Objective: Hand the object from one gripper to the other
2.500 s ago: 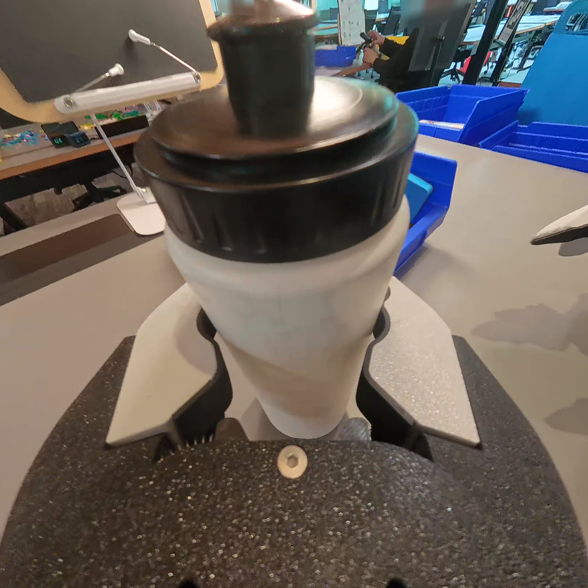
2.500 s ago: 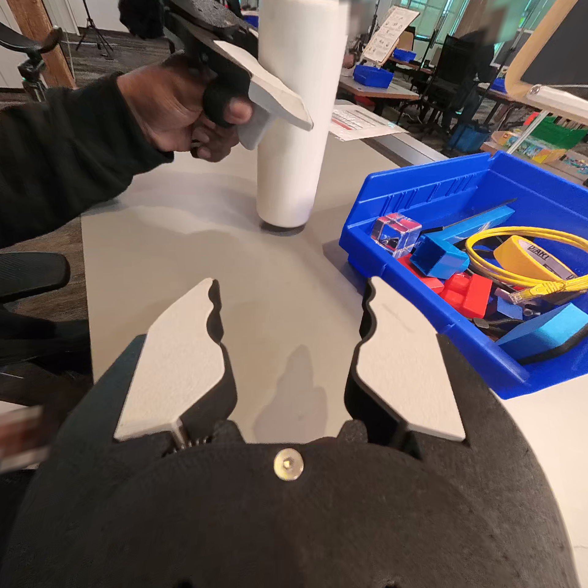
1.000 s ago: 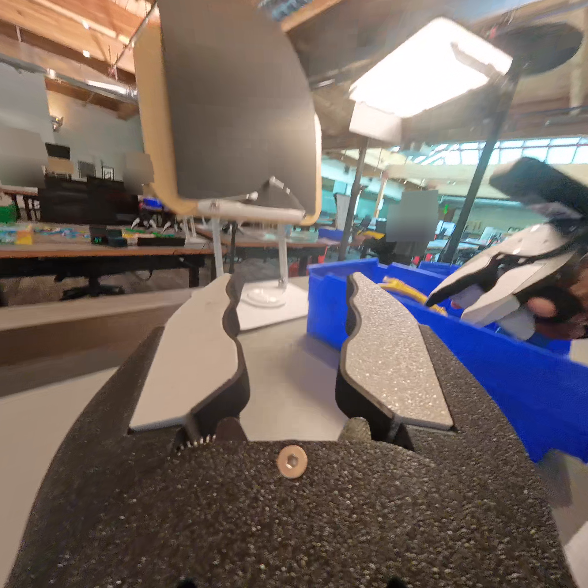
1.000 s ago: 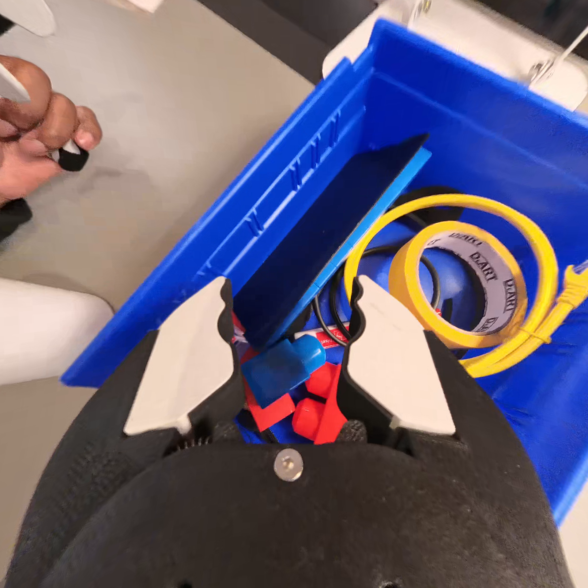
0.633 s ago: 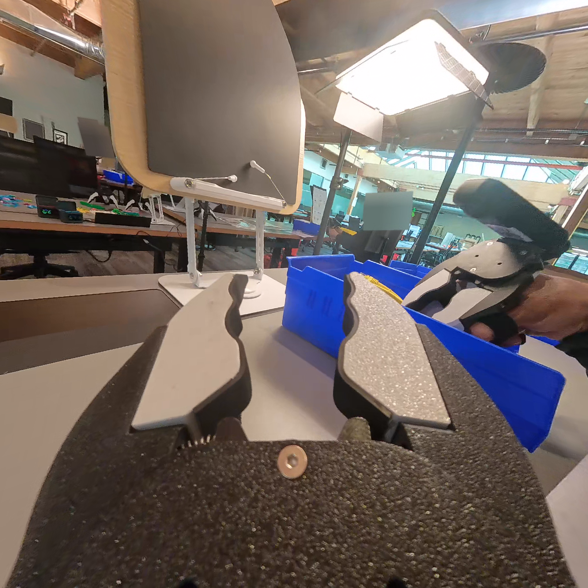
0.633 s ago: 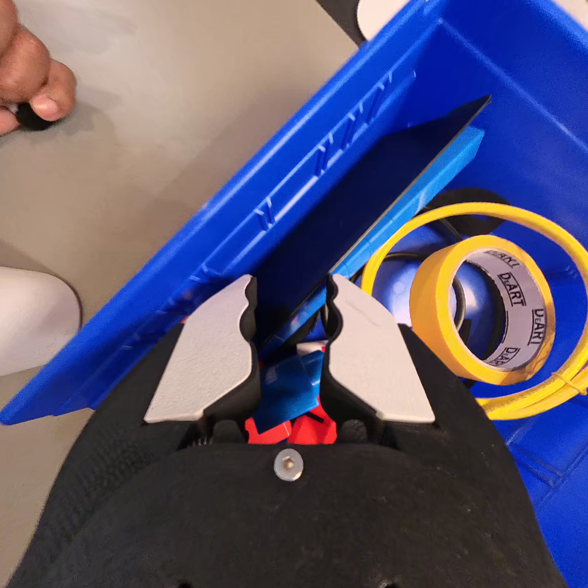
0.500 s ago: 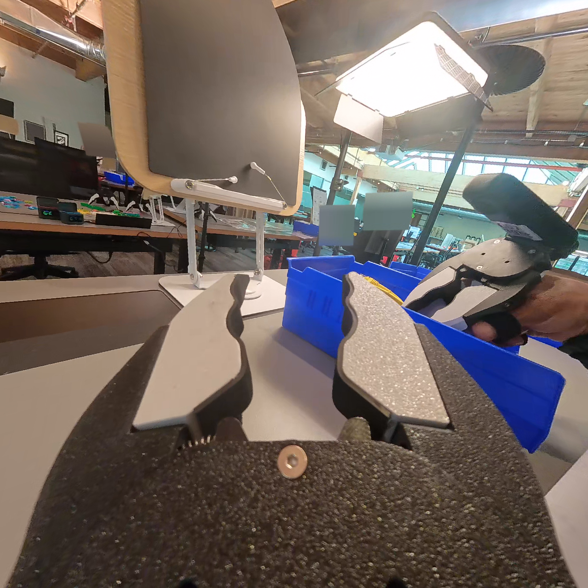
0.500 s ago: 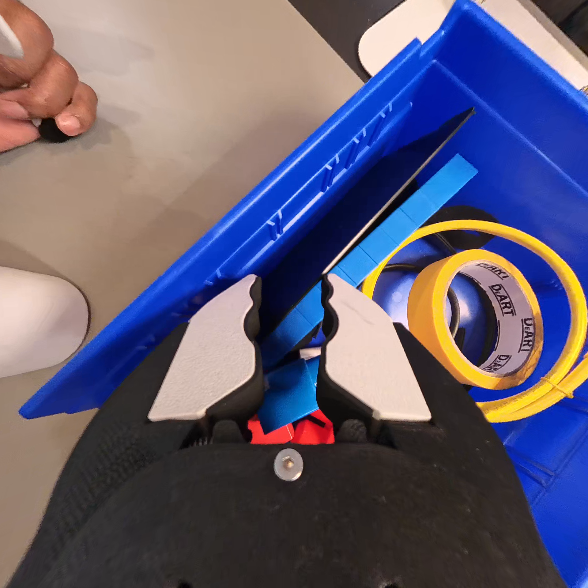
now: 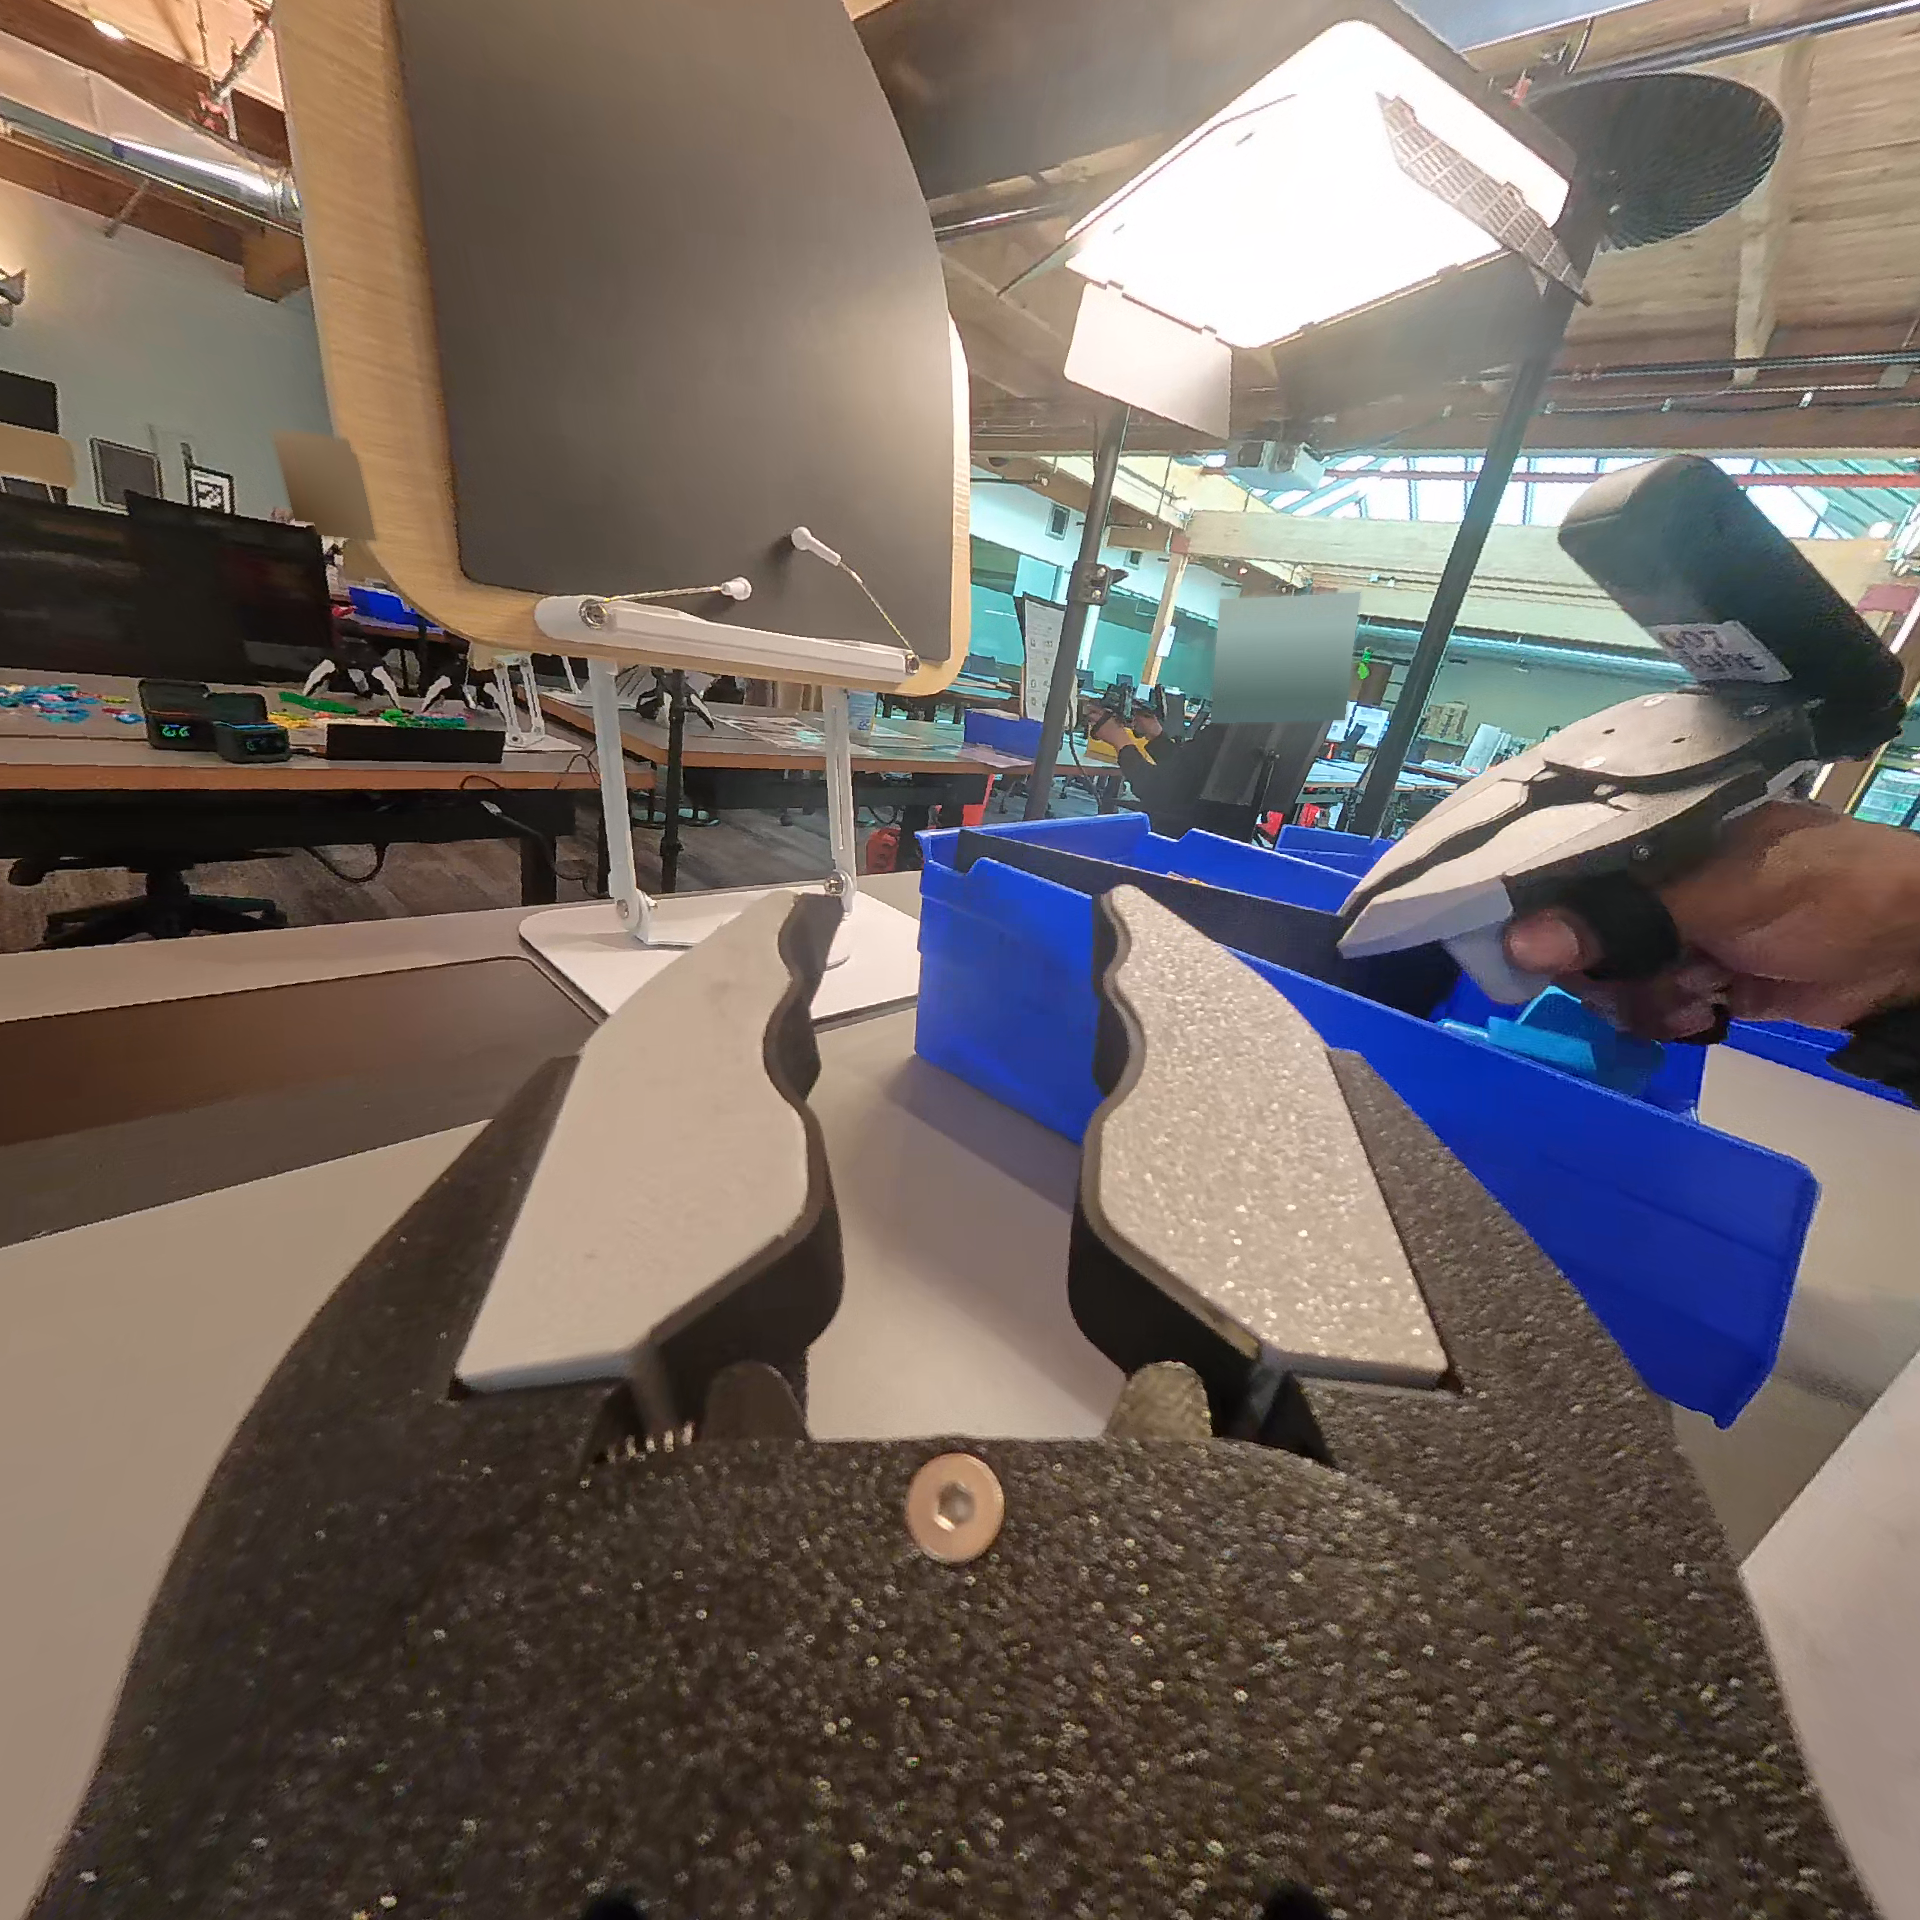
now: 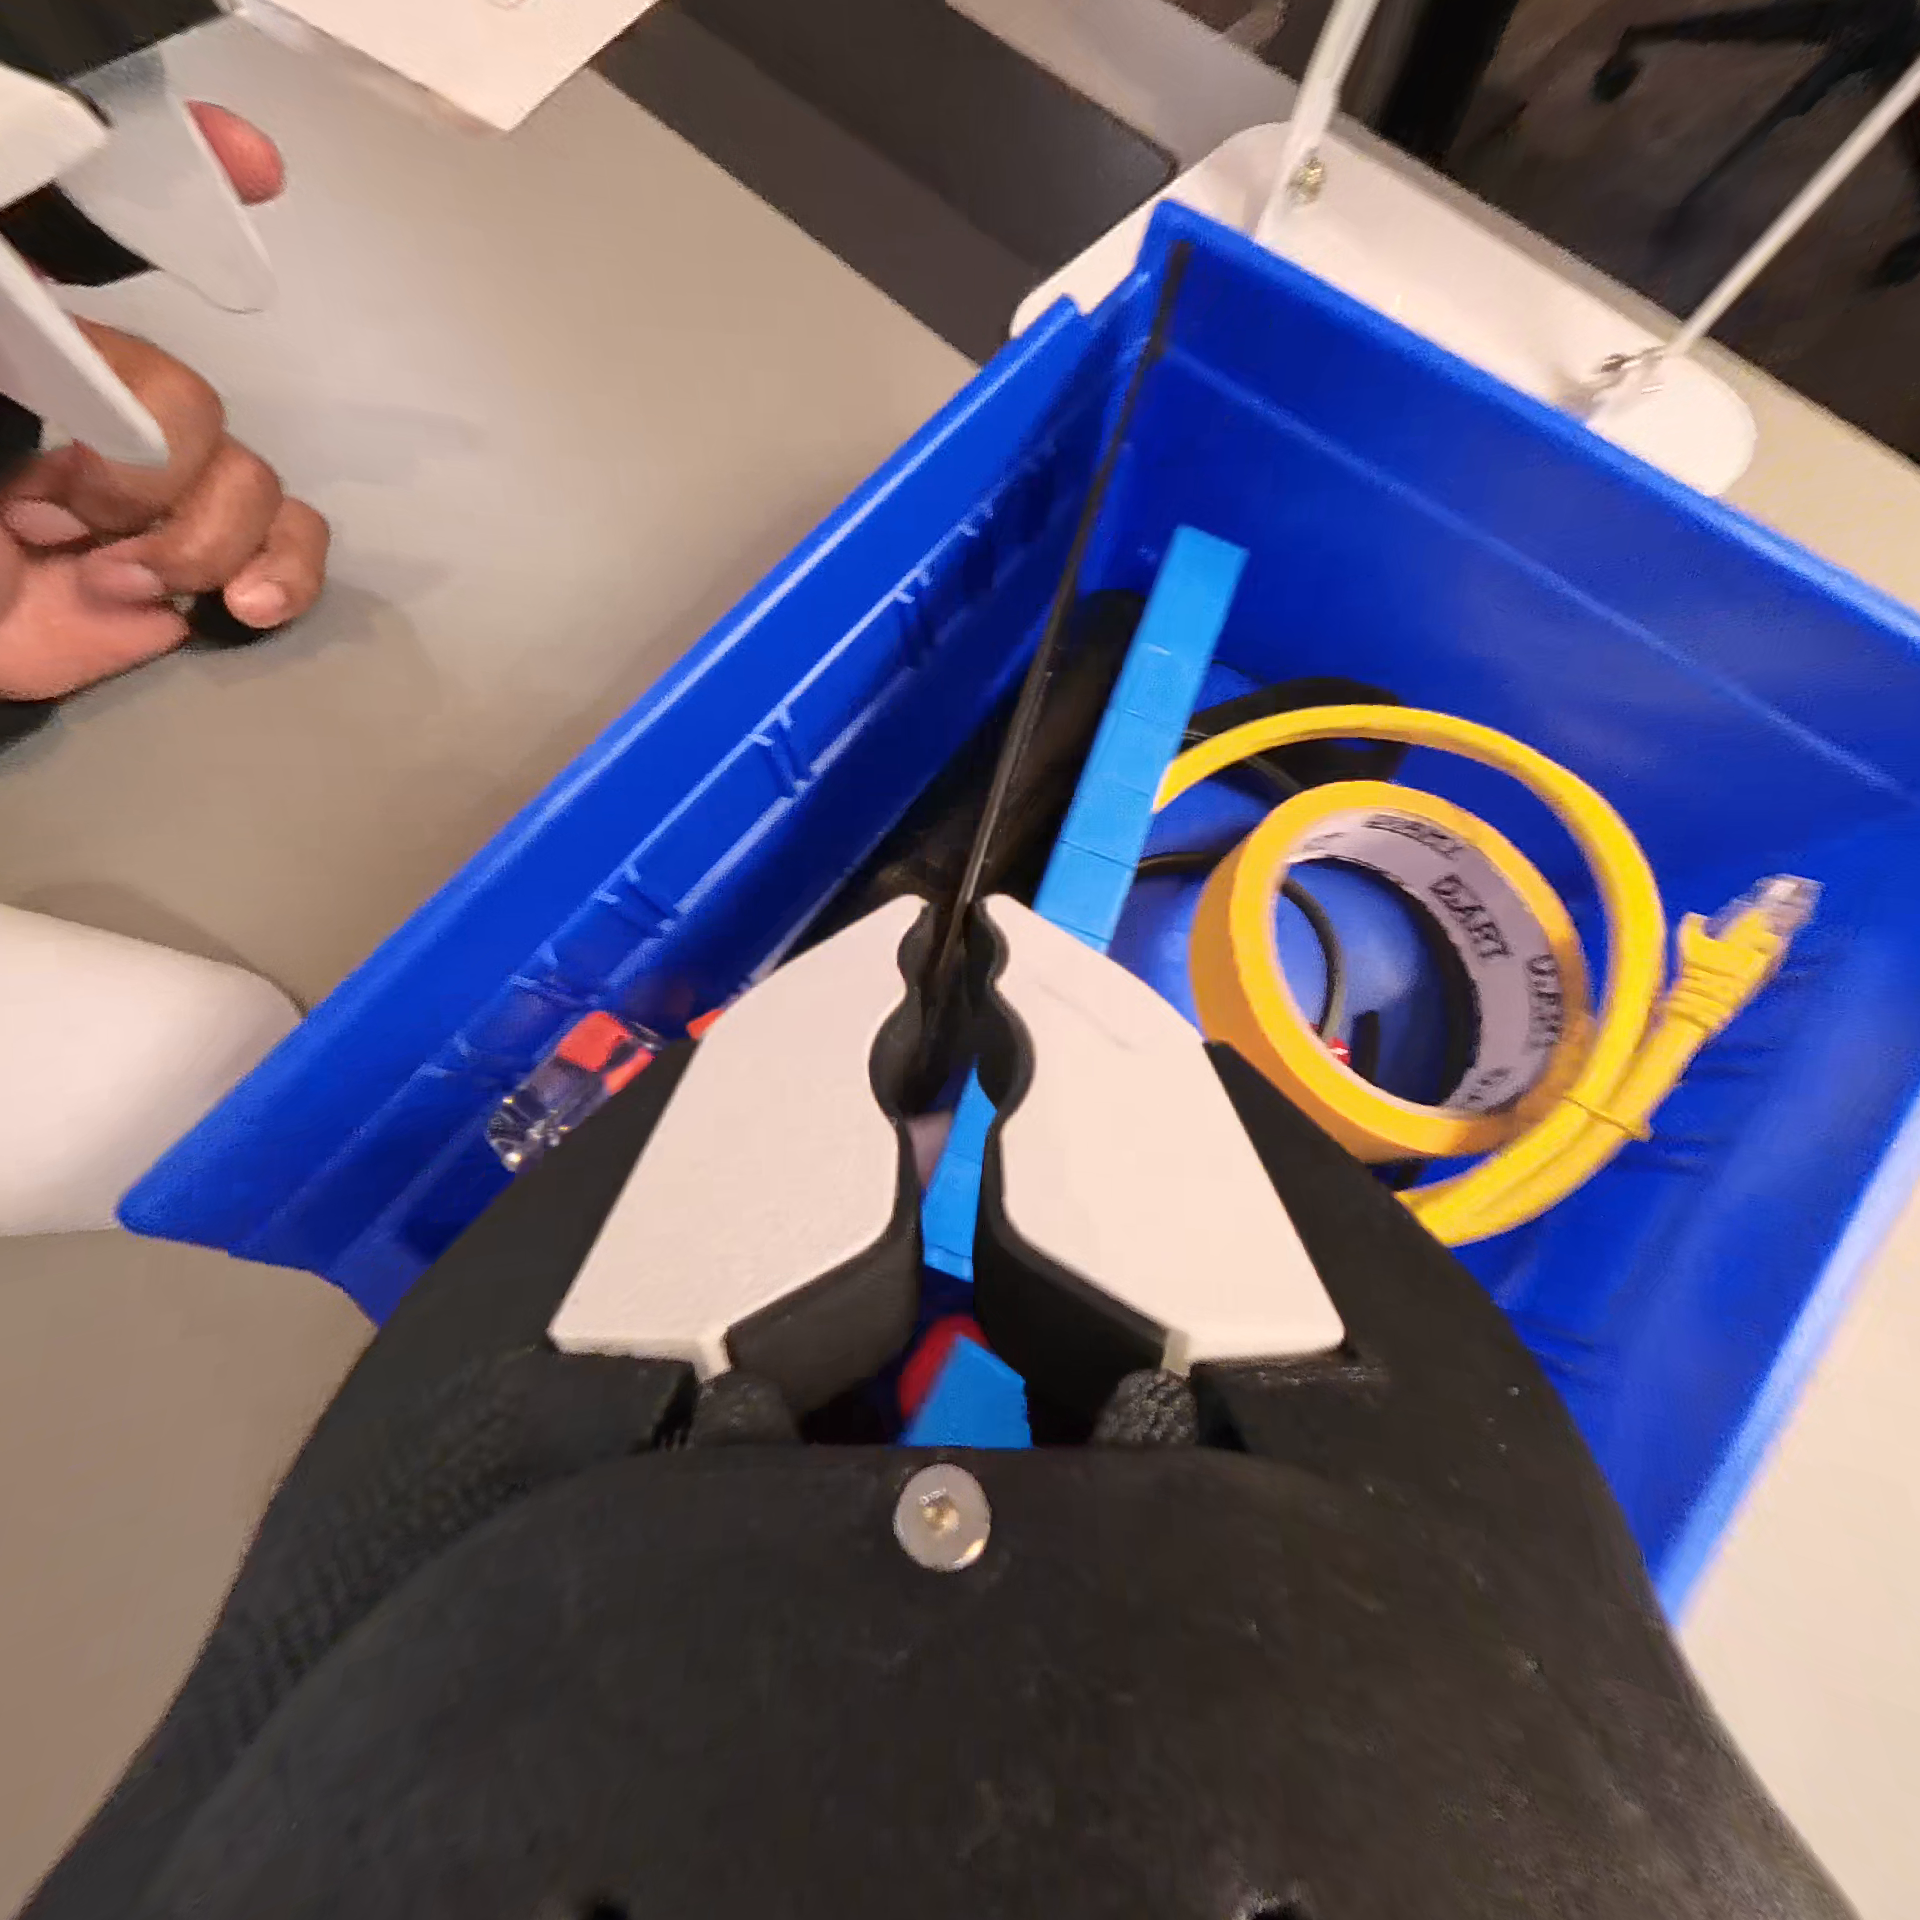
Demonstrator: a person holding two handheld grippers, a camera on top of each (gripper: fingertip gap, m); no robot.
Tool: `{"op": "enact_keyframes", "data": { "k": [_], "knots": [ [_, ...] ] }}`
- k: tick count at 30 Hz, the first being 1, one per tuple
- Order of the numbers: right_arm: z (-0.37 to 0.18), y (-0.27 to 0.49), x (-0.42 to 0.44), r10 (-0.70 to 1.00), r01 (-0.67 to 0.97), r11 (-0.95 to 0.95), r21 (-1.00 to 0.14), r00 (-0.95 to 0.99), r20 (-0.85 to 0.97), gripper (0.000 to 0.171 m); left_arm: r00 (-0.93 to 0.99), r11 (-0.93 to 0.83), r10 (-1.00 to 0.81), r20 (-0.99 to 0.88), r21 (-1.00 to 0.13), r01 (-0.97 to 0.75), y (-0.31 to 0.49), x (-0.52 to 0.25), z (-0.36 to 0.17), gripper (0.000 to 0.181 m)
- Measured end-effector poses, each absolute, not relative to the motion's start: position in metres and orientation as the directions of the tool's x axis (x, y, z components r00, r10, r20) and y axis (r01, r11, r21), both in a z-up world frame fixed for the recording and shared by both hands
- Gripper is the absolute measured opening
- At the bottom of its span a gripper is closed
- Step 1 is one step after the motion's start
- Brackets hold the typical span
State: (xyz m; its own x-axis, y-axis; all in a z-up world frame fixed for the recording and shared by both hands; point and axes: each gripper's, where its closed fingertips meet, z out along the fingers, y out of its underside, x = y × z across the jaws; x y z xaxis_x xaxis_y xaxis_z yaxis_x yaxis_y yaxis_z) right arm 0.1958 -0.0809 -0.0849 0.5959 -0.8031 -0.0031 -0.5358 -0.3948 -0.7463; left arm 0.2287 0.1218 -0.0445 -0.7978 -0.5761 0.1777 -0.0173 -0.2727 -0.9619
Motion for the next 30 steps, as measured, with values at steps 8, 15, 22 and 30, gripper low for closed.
{"op": "enact_keyframes", "data": {
  "k": [8, 15, 22, 30],
  "knots": [
    [-0.048, -0.101, 0.195, -0.830, -0.462, -0.297, -0.836, 0.558, -0.013, 0.002, -0.794, -0.275, -0.585, 0.166, -0.962, 0.001, 0.125, 0.222, -0.040, 0.049],
    [-0.027, -0.108, 0.176, -0.816, -0.382, -0.261, -0.887, 0.578, -0.009, 0.002, -0.782, -0.300, -0.600, 0.169, -0.954, 0.024, 0.133, 0.218, -0.031, 0.047],
    [-0.002, -0.122, 0.129, -0.815, -0.206, -0.242, -0.948, 0.574, 0.083, 0.002, -0.768, -0.302, -0.624, 0.146, -0.951, 0.064, 0.147, 0.204, -0.015, 0.047],
    [0.020, -0.139, 0.038, -0.763, -0.084, -0.023, -0.996, 0.646, -0.037, 0.001, -0.812, -0.272, -0.558, 0.172, -0.962, -0.017, 0.161, 0.088, 0.004, 0.062]
  ]
}}
